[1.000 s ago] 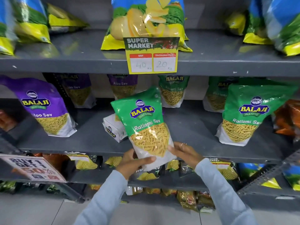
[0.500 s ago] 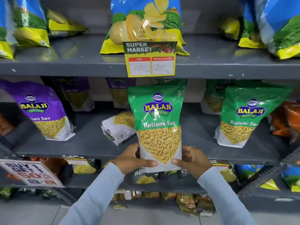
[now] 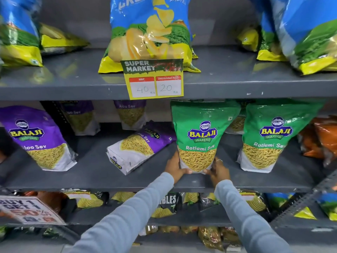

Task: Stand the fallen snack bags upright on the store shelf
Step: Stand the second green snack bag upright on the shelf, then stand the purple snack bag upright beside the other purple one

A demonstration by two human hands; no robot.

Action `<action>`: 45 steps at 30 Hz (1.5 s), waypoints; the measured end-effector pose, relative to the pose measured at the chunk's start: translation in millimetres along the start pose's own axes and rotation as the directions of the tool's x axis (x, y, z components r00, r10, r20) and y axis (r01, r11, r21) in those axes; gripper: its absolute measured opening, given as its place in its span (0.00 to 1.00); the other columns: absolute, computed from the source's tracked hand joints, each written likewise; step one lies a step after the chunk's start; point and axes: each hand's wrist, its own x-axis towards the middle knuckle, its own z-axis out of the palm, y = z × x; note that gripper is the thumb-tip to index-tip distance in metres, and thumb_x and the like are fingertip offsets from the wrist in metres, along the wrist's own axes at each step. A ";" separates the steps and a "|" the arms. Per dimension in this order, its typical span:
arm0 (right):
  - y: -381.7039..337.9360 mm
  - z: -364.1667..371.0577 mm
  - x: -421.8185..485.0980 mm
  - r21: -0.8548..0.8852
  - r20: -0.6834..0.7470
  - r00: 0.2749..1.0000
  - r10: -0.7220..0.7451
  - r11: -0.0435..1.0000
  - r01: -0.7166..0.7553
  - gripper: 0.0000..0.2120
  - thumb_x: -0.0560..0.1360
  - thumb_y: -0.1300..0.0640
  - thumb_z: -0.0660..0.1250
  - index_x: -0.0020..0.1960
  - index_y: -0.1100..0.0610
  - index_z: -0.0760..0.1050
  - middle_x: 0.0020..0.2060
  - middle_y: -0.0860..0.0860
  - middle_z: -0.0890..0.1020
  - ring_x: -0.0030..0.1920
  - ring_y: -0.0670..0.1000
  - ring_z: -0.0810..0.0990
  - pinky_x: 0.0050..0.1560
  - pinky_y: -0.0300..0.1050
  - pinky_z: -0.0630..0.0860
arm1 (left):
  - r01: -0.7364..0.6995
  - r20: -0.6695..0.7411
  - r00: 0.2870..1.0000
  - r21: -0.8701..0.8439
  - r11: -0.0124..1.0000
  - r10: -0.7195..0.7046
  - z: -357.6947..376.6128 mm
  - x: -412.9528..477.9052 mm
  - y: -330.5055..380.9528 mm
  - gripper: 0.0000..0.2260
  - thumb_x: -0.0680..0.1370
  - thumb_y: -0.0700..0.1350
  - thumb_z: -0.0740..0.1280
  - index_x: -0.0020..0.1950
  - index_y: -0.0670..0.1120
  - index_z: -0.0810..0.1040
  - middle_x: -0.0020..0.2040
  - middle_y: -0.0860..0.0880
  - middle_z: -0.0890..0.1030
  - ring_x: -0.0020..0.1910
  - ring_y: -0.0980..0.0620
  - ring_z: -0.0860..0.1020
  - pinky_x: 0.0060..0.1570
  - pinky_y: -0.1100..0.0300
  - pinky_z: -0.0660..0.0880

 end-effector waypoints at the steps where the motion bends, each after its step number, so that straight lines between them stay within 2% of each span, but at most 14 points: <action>1: 2.5 1.3 1.9 -0.018 -0.006 1.000 0.002 1.000 -0.002 0.29 0.70 0.64 0.69 0.69 0.54 0.64 0.61 0.62 0.78 0.61 0.66 0.76 0.63 0.62 0.72 | 0.004 0.002 1.000 -0.008 1.000 -0.004 3.6 1.8 -2.9 0.39 0.66 0.38 0.77 0.73 0.47 0.63 0.68 0.46 0.75 0.67 0.47 0.72 0.66 0.58 0.66; 4: 1.9 2.4 7.2 -0.019 -0.034 0.999 -0.005 1.000 0.004 0.30 0.70 0.65 0.69 0.69 0.53 0.63 0.60 0.60 0.79 0.61 0.65 0.76 0.64 0.60 0.72 | 0.009 -0.007 1.000 -0.009 1.000 -0.009 8.6 10.6 -5.3 0.37 0.67 0.38 0.76 0.72 0.48 0.63 0.68 0.47 0.75 0.64 0.51 0.72 0.63 0.61 0.64; 8: -3.9 4.8 12.7 -0.031 -0.062 0.998 0.016 0.999 -0.018 0.30 0.71 0.66 0.66 0.70 0.53 0.62 0.61 0.60 0.78 0.61 0.65 0.75 0.64 0.58 0.71 | 0.042 0.010 0.999 -0.023 0.999 -0.042 7.7 23.6 -4.7 0.38 0.66 0.38 0.77 0.72 0.47 0.63 0.69 0.45 0.75 0.68 0.45 0.72 0.69 0.52 0.68; 11: -8.6 4.6 13.0 -0.028 -0.051 0.998 0.027 0.999 -0.028 0.29 0.71 0.67 0.66 0.69 0.54 0.62 0.63 0.60 0.77 0.63 0.64 0.74 0.66 0.57 0.70 | 0.043 0.005 0.999 0.004 0.999 -0.043 7.5 22.6 -4.4 0.39 0.65 0.40 0.78 0.72 0.47 0.63 0.69 0.45 0.75 0.68 0.45 0.72 0.65 0.58 0.67; 14: -9.8 5.6 -1.3 0.086 -0.057 0.995 0.076 0.994 -0.071 0.34 0.71 0.66 0.68 0.73 0.59 0.57 0.66 0.60 0.74 0.67 0.62 0.72 0.69 0.58 0.68 | -0.012 0.022 1.000 0.019 1.000 0.011 -3.3 14.0 -5.3 0.50 0.62 0.42 0.80 0.76 0.46 0.54 0.74 0.45 0.68 0.73 0.45 0.67 0.70 0.57 0.64; 17: -5.7 13.9 -39.8 0.038 -0.192 0.980 0.055 0.998 -0.049 0.22 0.71 0.57 0.71 0.63 0.62 0.69 0.50 0.56 0.80 0.58 0.61 0.78 0.58 0.46 0.72 | -0.081 -0.051 0.994 0.203 0.976 0.093 -43.6 5.0 -4.3 0.53 0.66 0.51 0.78 0.79 0.44 0.45 0.79 0.43 0.56 0.77 0.43 0.56 0.76 0.45 0.56; 20: -8.7 41.1 -72.6 -0.134 -0.200 0.977 -0.069 0.990 0.043 0.12 0.74 0.51 0.66 0.48 0.60 0.76 0.43 0.58 0.84 0.49 0.63 0.80 0.49 0.50 0.73 | 0.000 -0.306 0.930 0.558 0.830 0.205 -113.0 1.2 -7.7 0.36 0.74 0.58 0.66 0.75 0.40 0.59 0.72 0.36 0.67 0.71 0.38 0.66 0.71 0.45 0.64; 22: -18.3 68.4 -80.2 -0.246 -0.083 0.979 -0.188 0.956 0.163 0.13 0.75 0.51 0.64 0.50 0.59 0.80 0.48 0.58 0.84 0.53 0.61 0.79 0.54 0.49 0.73 | 0.169 -0.439 0.868 0.703 0.691 0.234 -158.5 4.1 -14.2 0.29 0.77 0.56 0.61 0.71 0.38 0.65 0.67 0.35 0.72 0.66 0.38 0.69 0.66 0.46 0.67; 24: -34.6 99.1 -83.0 -0.374 0.092 0.945 -0.312 0.869 0.324 0.15 0.76 0.50 0.62 0.56 0.57 0.78 0.56 0.57 0.81 0.59 0.59 0.75 0.60 0.48 0.69 | 0.326 -0.471 0.876 0.736 0.593 0.103 -191.5 4.1 -25.8 0.30 0.79 0.56 0.58 0.74 0.37 0.61 0.72 0.35 0.67 0.72 0.37 0.64 0.71 0.47 0.61; 28: -55.4 148.6 -84.8 -0.482 0.277 0.901 -0.334 0.763 0.431 0.24 0.77 0.47 0.57 0.70 0.56 0.64 0.72 0.54 0.67 0.73 0.55 0.61 0.73 0.48 0.58 | 0.485 -0.363 0.867 0.453 0.748 -0.343 -211.5 -2.5 -39.6 0.36 0.76 0.65 0.57 0.73 0.40 0.64 0.74 0.36 0.66 0.72 0.36 0.66 0.70 0.47 0.64; 33: -65.3 153.6 -82.7 -0.438 0.171 0.954 -0.246 0.848 0.297 0.21 0.80 0.50 0.53 0.64 0.62 0.71 0.67 0.60 0.73 0.69 0.58 0.68 0.69 0.50 0.64 | 0.455 -0.182 0.890 0.391 0.800 -0.418 -207.1 -16.8 -33.0 0.43 0.69 0.64 0.69 0.74 0.40 0.61 0.75 0.42 0.65 0.72 0.41 0.68 0.69 0.52 0.67; 37: -89.0 140.2 -77.0 -0.097 0.040 0.999 0.016 0.995 -0.012 0.25 0.79 0.46 0.54 0.47 0.67 0.75 0.55 0.69 0.79 0.57 0.67 0.76 0.58 0.53 0.70 | 0.518 0.024 0.847 0.183 0.835 -0.531 -192.8 -36.3 -39.5 0.34 0.64 0.59 0.77 0.60 0.40 0.71 0.59 0.38 0.80 0.53 0.42 0.81 0.58 0.45 0.78; 41: -104.6 133.7 -67.7 0.062 0.159 0.956 0.247 0.964 -0.260 0.32 0.67 0.36 0.68 0.56 0.63 0.74 0.58 0.62 0.78 0.59 0.63 0.76 0.60 0.51 0.70 | 0.602 0.132 0.797 -0.107 0.791 -0.589 -186.6 -43.4 -37.6 0.31 0.67 0.54 0.76 0.61 0.38 0.69 0.58 0.37 0.80 0.57 0.38 0.80 0.58 0.38 0.77; 45: -112.2 125.0 -68.5 0.276 0.353 0.901 0.251 0.892 -0.357 0.31 0.63 0.55 0.78 0.59 0.69 0.72 0.47 0.59 0.79 0.55 0.61 0.80 0.62 0.58 0.74 | 0.581 0.179 0.811 -0.130 0.803 -0.558 -189.9 -51.6 -28.4 0.24 0.70 0.47 0.76 0.58 0.36 0.73 0.51 0.38 0.82 0.53 0.37 0.81 0.57 0.37 0.77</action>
